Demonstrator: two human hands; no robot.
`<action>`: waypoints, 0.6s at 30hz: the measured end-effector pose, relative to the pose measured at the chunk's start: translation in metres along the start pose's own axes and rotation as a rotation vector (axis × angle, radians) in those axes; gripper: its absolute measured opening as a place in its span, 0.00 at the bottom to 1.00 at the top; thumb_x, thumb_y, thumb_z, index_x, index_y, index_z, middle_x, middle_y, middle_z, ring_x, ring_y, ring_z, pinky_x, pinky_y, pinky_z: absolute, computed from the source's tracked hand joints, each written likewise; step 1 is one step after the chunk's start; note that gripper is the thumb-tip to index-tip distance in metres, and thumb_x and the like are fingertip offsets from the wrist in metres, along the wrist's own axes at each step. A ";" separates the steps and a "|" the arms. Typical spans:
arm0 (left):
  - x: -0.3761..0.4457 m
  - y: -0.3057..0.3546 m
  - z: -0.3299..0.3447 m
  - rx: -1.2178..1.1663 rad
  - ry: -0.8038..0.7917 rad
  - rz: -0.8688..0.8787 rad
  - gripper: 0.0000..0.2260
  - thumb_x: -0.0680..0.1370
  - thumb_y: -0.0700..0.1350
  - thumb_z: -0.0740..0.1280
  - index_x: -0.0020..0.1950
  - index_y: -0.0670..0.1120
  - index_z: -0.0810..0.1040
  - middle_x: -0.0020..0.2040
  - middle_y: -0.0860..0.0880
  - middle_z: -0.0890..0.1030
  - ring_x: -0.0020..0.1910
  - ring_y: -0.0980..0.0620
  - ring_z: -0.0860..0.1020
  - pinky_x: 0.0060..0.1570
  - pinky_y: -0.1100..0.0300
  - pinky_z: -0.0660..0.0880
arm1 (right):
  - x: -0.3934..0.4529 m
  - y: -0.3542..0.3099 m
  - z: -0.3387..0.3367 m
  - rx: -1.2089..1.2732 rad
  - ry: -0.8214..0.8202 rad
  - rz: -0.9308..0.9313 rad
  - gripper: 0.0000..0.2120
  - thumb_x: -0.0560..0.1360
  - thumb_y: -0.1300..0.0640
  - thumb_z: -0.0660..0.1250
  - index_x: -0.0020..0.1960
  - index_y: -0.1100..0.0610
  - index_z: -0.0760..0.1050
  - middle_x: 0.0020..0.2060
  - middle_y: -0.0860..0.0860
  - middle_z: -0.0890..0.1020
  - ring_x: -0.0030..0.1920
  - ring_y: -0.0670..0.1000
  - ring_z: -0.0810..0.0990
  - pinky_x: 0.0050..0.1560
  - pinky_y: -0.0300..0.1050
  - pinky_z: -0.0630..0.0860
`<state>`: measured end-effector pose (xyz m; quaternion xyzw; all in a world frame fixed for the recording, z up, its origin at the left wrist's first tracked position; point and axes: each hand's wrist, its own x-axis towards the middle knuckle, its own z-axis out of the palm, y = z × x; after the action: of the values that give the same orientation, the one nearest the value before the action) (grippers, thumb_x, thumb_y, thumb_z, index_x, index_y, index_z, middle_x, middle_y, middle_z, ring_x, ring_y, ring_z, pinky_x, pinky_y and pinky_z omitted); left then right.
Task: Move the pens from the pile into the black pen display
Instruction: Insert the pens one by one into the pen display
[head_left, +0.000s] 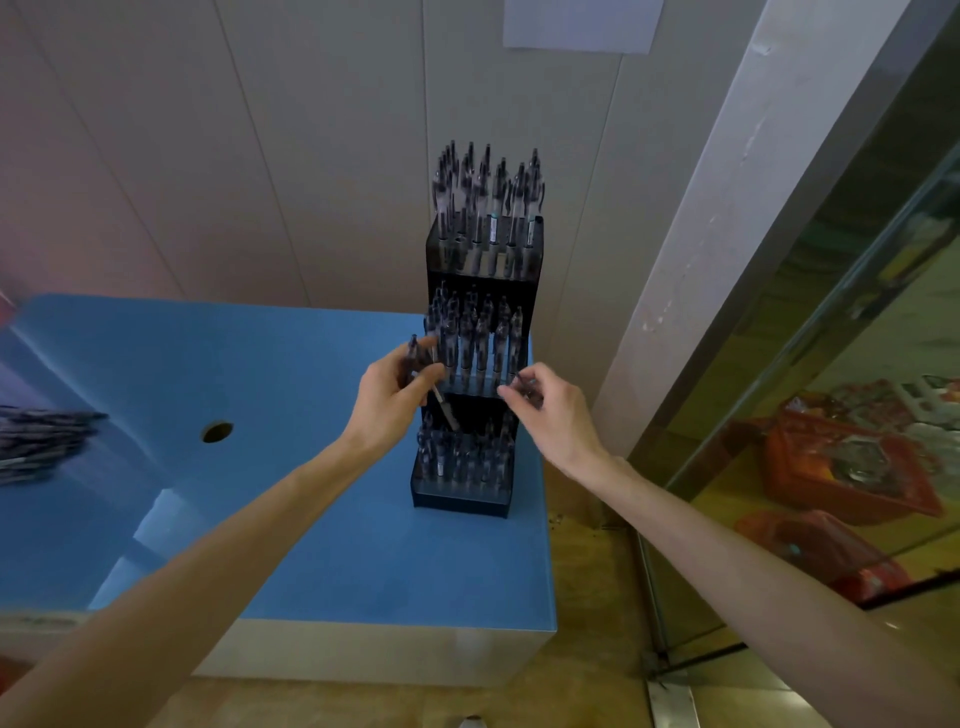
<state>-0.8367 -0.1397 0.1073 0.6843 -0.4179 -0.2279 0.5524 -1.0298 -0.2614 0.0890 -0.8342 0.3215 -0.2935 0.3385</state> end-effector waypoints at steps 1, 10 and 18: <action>-0.001 0.003 0.002 -0.013 0.025 0.025 0.13 0.82 0.46 0.68 0.67 0.49 0.77 0.41 0.54 0.84 0.34 0.58 0.76 0.40 0.64 0.74 | 0.000 -0.003 -0.002 0.050 0.010 0.023 0.12 0.82 0.47 0.66 0.50 0.57 0.76 0.36 0.49 0.78 0.33 0.47 0.76 0.36 0.47 0.75; -0.002 0.007 0.008 0.010 0.068 0.096 0.04 0.86 0.45 0.60 0.58 0.48 0.72 0.46 0.53 0.85 0.30 0.49 0.68 0.33 0.49 0.71 | 0.006 -0.029 -0.009 0.257 0.016 -0.021 0.09 0.85 0.51 0.61 0.51 0.55 0.76 0.33 0.53 0.76 0.31 0.50 0.77 0.34 0.58 0.75; 0.001 -0.006 0.006 0.141 0.179 0.131 0.09 0.83 0.46 0.66 0.56 0.45 0.84 0.37 0.58 0.76 0.32 0.60 0.73 0.37 0.66 0.69 | 0.019 -0.042 -0.004 0.264 0.206 -0.178 0.11 0.80 0.55 0.71 0.59 0.58 0.83 0.48 0.48 0.82 0.49 0.48 0.82 0.46 0.39 0.80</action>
<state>-0.8389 -0.1436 0.0997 0.7103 -0.4256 -0.0994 0.5517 -1.0068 -0.2532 0.1282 -0.7731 0.2380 -0.4461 0.3830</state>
